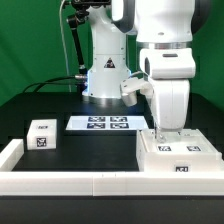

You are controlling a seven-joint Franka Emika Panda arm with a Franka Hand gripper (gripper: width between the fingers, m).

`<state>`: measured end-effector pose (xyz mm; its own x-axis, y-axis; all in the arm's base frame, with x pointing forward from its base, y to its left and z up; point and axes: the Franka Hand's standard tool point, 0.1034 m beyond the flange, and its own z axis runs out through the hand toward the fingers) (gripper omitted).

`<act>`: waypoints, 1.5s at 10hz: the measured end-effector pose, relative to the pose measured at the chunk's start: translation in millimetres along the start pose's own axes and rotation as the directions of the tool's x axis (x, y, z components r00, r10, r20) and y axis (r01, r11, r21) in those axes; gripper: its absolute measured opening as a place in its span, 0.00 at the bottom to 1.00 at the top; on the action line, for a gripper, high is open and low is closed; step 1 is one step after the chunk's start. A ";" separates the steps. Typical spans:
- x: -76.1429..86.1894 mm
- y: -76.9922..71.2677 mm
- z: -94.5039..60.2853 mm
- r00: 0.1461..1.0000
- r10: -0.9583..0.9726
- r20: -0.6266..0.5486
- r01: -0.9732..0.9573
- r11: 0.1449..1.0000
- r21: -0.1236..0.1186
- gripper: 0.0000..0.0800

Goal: Assemble cabinet

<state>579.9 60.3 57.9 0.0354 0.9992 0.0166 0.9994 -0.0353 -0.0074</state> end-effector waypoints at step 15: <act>-7.9 -71.2 -31.8 0.923 0.364 -0.127 -0.383 0.903 -0.196 1.00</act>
Offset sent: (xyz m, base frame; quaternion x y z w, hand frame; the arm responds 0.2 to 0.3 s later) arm 0.0037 -0.0028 0.0072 -0.0205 -0.0292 -0.0519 0.9980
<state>508.7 54.3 90.1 0.3971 0.9070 0.1400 0.8899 -0.4178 0.1828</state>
